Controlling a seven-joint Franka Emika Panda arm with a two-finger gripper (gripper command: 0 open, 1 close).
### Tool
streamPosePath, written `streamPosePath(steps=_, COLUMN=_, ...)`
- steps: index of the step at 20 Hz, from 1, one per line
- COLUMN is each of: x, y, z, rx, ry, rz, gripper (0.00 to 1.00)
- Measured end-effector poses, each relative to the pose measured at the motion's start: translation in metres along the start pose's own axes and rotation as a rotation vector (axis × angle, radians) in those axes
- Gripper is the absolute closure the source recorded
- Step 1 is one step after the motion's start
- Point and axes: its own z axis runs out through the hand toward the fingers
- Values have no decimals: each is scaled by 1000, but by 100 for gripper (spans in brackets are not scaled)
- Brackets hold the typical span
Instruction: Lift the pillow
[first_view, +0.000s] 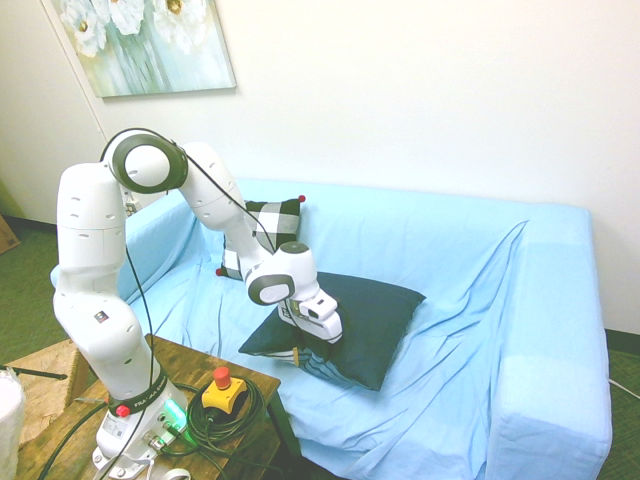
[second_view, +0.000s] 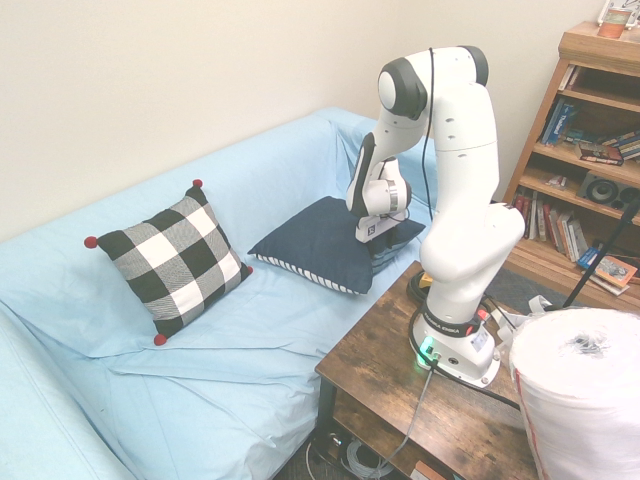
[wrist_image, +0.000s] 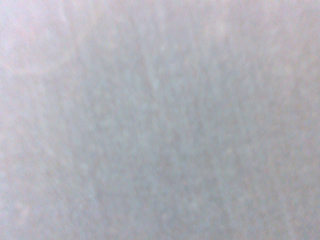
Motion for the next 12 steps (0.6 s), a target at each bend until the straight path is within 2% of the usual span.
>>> streamPosePath(steps=12, x=76, y=-80, z=-120, rx=117, ry=94, rz=-22, gripper=0)
